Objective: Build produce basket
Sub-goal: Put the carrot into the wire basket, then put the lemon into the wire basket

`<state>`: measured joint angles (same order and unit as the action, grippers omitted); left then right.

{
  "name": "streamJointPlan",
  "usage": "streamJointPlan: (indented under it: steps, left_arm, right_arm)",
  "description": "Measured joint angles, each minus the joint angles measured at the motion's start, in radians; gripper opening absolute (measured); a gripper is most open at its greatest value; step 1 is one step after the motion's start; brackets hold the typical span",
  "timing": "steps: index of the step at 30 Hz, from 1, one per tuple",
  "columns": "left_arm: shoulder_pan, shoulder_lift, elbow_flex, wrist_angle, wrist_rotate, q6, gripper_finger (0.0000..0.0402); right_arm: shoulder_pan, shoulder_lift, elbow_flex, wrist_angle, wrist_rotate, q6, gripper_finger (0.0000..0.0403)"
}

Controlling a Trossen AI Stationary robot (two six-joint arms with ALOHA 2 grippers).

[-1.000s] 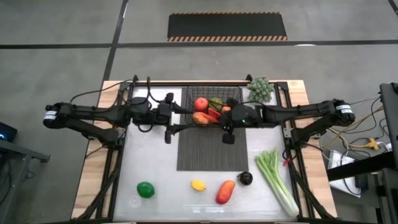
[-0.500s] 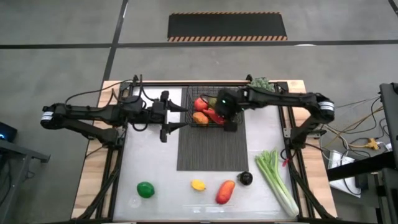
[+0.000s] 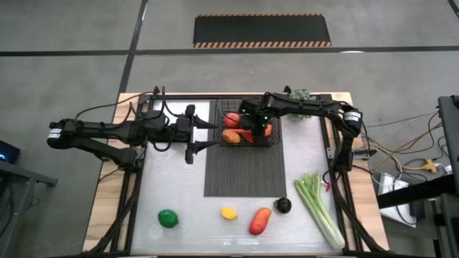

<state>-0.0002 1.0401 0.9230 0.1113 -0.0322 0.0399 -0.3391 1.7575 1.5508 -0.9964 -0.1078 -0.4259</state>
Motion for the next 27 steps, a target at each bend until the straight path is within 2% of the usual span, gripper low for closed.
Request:
streamJointPlan:
  steps: [5,17,23,27]
  left_arm:
    - [0.000,0.000,0.000,0.001,-0.003,0.003,0.0233]
    - [0.000,0.000,-0.006,0.001,-0.006,0.003,0.0233]
    - [0.000,0.000,-0.045,0.004,-0.008,-0.015,0.0233]
    - [0.000,0.000,-0.094,0.003,-0.010,-0.085,0.0233]
  right_arm:
    - [-0.002,0.023,0.000,0.000,0.003,-0.006,0.0058]
    - [-0.002,0.027,-0.001,0.014,0.004,-0.025,0.0182]
    - [-0.001,0.001,0.024,0.002,0.004,0.033,0.0197]
    - [0.008,-0.047,0.026,-0.001,0.004,0.060,0.0198]
